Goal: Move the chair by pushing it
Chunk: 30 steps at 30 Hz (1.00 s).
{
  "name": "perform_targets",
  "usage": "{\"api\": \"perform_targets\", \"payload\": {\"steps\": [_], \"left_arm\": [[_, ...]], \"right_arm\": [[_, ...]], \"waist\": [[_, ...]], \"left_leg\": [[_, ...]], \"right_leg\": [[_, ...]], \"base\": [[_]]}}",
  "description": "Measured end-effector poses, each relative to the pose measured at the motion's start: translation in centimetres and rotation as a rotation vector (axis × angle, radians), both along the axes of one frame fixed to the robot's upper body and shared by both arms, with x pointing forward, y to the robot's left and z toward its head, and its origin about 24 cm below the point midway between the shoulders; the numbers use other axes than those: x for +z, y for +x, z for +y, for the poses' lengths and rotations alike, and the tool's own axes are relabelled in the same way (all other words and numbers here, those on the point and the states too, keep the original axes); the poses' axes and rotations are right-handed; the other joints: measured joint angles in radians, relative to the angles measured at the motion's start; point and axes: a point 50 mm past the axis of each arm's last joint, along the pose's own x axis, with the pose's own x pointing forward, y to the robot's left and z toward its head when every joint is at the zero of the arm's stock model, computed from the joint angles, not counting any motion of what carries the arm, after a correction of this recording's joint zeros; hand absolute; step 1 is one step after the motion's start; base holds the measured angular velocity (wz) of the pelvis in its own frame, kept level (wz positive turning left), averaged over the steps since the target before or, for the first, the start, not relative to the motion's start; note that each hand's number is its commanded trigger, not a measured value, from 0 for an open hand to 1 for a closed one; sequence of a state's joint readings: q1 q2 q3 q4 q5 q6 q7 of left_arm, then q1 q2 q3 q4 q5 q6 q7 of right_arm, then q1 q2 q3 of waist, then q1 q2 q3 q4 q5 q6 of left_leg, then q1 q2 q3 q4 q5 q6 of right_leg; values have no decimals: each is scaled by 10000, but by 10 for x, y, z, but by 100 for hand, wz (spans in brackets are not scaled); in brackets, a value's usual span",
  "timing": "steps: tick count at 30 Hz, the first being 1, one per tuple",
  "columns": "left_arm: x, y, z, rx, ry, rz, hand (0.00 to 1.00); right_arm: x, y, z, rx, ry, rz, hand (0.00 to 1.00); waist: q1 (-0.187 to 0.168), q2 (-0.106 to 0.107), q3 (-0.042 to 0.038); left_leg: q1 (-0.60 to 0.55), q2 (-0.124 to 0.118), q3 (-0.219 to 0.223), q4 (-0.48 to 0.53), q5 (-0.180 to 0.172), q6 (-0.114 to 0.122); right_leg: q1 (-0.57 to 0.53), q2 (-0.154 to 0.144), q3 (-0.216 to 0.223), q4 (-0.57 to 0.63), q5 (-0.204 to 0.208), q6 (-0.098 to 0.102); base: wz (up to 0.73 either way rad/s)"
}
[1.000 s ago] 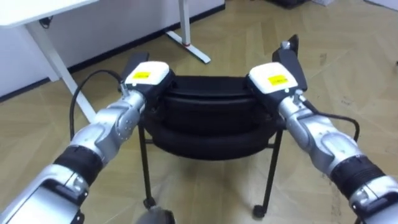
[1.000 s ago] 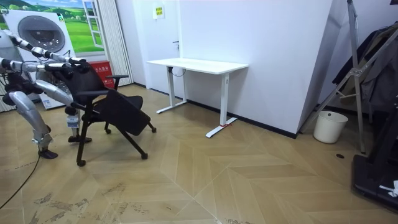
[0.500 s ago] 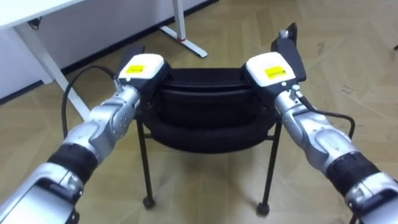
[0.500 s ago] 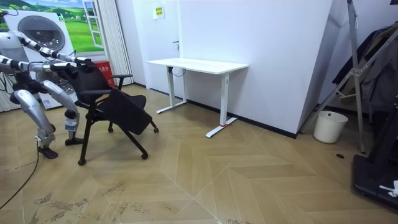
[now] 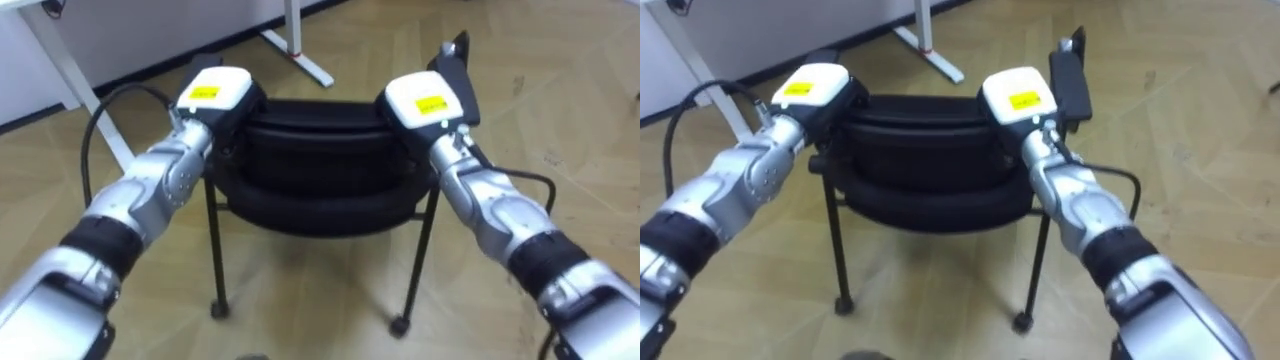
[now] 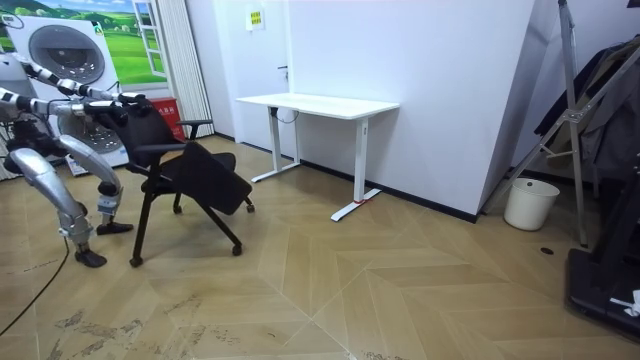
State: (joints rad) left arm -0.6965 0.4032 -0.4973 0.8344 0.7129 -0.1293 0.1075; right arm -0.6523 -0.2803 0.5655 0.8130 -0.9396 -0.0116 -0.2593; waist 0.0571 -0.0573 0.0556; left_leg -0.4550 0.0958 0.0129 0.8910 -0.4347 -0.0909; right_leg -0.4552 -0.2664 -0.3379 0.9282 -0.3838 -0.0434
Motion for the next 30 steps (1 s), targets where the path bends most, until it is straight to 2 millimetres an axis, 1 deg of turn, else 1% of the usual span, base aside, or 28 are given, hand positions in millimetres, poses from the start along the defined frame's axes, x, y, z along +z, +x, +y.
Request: {"api": "perform_targets", "payload": {"steps": [1,2,3,4,5,6,7,8,9,11,12,13,15,16,17,18,21,23,24,25,26,27,28,30], "left_arm": [[1,0,1,26,18,-86,100],[-1,-1,1,79,-77,-109,100],[-3,-2,1,131,-141,-59,100],[-8,-4,1,273,-372,50,100],[-8,-4,0,287,-473,79,100],[-7,-3,-3,288,-465,-58,100],[-5,-2,-3,282,-448,-131,100],[-4,-2,-4,253,-417,-260,100],[-4,-2,-4,320,-450,-380,100],[-4,-2,-4,340,-445,-410,100],[-4,-2,-5,360,-450,-426,100],[-5,-2,-6,381,-454,-459,100],[-6,-2,-8,422,-498,-529,100],[-6,-2,-9,434,-503,-556,100],[-7,-2,-11,453,-534,-577,100],[-7,-2,-11,458,-551,-582,100],[-10,-4,-13,492,-640,-651,100],[-11,-5,-13,520,-672,-663,100],[-12,-5,-13,535,-680,-643,100],[-14,-6,-14,557,-711,-575,100],[-15,-7,-15,553,-764,-551,100],[-15,-7,-16,544,-802,-558,100],[-14,-6,-17,534,-813,-573,100],[-16,-7,-16,547,-829,-531,100]], "right_arm": [[2,1,1,6,50,-34,100],[5,3,1,30,-17,-120,100],[5,4,1,33,-93,-121,100],[5,4,0,59,-232,-94,100],[7,5,-1,65,-282,-125,100],[9,6,-3,54,-295,-151,100],[9,7,-4,58,-288,-157,100],[11,8,-4,33,-253,-181,100],[11,8,-4,13,-236,-182,100],[11,8,-4,3,-255,-180,100],[11,8,-4,-6,-256,-183,100],[11,8,-5,-18,-253,-214,100],[11,8,-6,-47,-246,-318,100],[11,8,-7,-59,-251,-336,100],[11,8,-7,-55,-273,-349,100],[11,8,-7,-44,-282,-352,100],[11,8,-7,-28,-298,-387,100],[10,8,-7,-6,-322,-397,100],[10,8,-6,-9,-325,-380,100],[9,7,-8,-38,-381,-343,100],[8,7,-9,-22,-452,-319,100],[8,7,-11,-42,-516,-335,100],[8,7,-11,-28,-506,-353,100],[10,7,-13,-44,-549,-441,100]], "waist": [[-21,-92,-22],[33,42,124],[80,206,135],[72,405,36],[60,424,43],[-50,277,55],[-133,218,66],[-244,134,75],[-228,121,81],[-245,154,88],[-246,221,115],[-249,173,108],[-279,179,108],[-297,175,114],[-301,167,112],[-301,175,109],[-253,242,82],[-215,275,84],[-210,285,88],[-186,302,92],[-118,345,83],[5,350,70],[74,345,64],[265,279,29]], "left_leg": [[19,4,-20,-41,70,-87],[119,254,59,239,45,-17],[135,428,198,503,60,31],[200,638,463,1015,160,106],[261,658,739,1020,184,198],[279,565,884,830,187,194],[264,505,923,726,186,204],[220,471,943,605,192,221],[165,507,912,653,241,255],[47,587,878,752,405,245],[33,625,884,753,450,251],[24,653,916,732,543,311],[66,596,971,468,559,308],[92,550,961,373,560,308],[121,462,912,216,604,236],[122,454,911,187,628,199],[128,473,917,63,647,190],[133,391,983,-161,821,300],[130,319,982,-217,842,326],[130,140,981,-288,915,444],[137,48,986,-306,944,495],[174,-47,988,-375,945,526],[184,-69,1015,-422,941,536],[220,-71,1232,-684,952,654]], "right_leg": [[23,83,-55,-89,-85,-161],[220,12,-410,-55,-154,-343],[320,-36,-622,0,-195,-443],[386,-252,-925,221,-356,-486],[409,-515,-1089,521,-564,-434],[379,-668,-1096,692,-732,-332],[362,-665,-1096,705,-765,-297],[345,-660,-1153,721,-830,-311],[356,-649,-1228,733,-894,-356],[459,-631,-1418,694,-930,-394],[507,-602,-1475,650,-932,-398],[551,-588,-1518,612,-938,-406],[543,-625,-1557,602,-945,-389],[546,-631,-1557,591,-932,-358],[544,-636,-1528,568,-921,-335],[547,-631,-1526,559,-920,-335],[539,-535,-1501,490,-924,-334],[527,-343,-1306,318,-906,-302],[532,-265,-1212,276,-899,-290],[542,-160,-996,241,-886,-266],[546,-77,-837,236,-878,-250],[503,-77,-716,235,-865,-226],[462,-85,-675,218,-850,-197],[327,-110,-572,91,-779,-66]], "base": [[27],[4],[-22],[-13],[17],[43],[60],[40],[27],[14],[17],[13],[19],[24],[17],[17],[6],[0],[0],[-9],[-21],[-27],[-30],[-24]]}}
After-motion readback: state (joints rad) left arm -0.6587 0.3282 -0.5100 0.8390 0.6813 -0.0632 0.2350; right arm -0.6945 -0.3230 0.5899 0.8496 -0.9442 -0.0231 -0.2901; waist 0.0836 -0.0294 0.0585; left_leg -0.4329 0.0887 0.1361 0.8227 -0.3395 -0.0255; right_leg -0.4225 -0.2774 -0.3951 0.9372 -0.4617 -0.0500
